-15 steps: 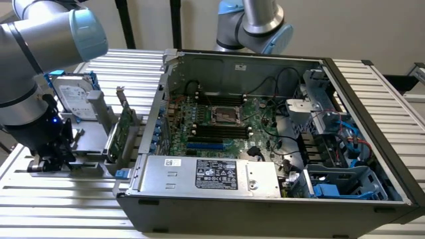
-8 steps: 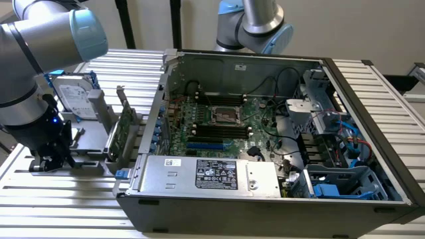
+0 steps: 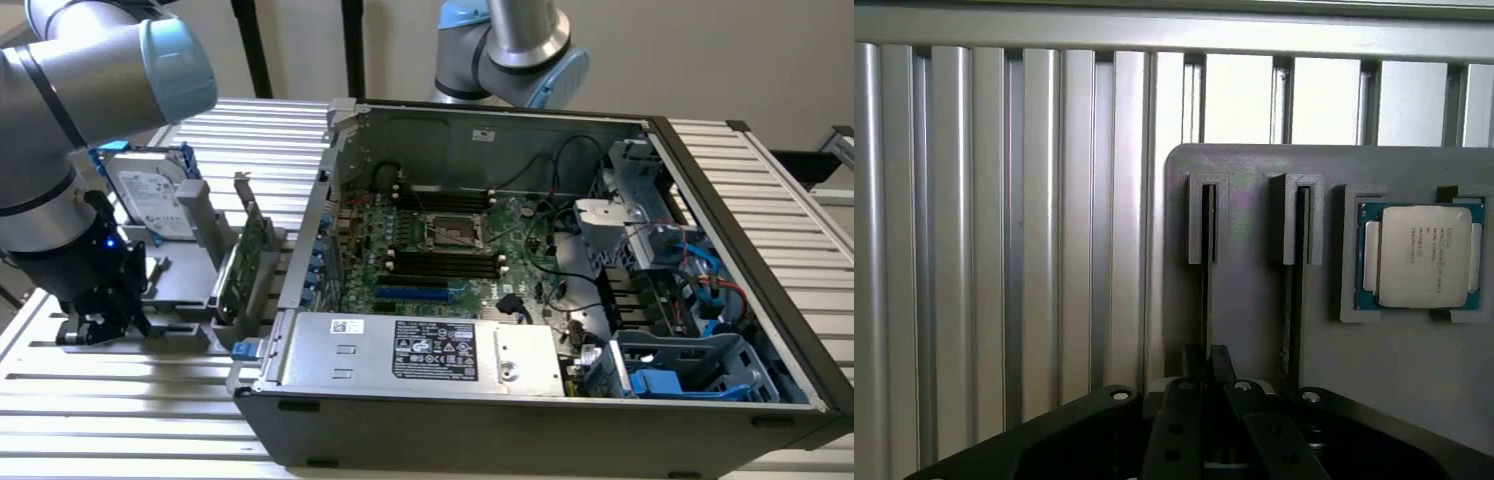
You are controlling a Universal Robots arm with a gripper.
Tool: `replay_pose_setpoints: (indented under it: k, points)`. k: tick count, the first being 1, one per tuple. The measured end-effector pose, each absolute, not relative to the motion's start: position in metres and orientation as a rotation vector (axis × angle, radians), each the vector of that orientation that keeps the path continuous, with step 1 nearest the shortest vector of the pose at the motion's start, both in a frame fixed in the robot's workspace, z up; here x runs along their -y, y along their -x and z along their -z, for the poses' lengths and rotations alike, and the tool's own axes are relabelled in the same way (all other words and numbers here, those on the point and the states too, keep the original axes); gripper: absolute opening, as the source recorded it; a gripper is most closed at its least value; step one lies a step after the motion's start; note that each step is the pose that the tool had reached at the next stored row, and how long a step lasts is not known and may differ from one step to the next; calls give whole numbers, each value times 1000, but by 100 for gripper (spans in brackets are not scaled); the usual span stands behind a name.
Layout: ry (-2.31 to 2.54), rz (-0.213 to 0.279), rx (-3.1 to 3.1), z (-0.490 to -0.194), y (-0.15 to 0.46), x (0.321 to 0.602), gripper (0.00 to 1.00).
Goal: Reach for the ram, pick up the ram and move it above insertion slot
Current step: 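Pick up the ram and move it above insertion slot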
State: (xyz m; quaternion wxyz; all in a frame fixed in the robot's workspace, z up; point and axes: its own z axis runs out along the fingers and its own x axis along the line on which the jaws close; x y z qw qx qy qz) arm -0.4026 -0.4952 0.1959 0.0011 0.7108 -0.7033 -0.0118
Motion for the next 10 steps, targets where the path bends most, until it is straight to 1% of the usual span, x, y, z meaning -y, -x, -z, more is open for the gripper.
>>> replay_pose_setpoints:
  k: [6, 10]
  points:
    - [-2221, 37, 2218, -196, 403, 495, 14]
    - [-2221, 38, 2218, -203, 403, 495, 14]
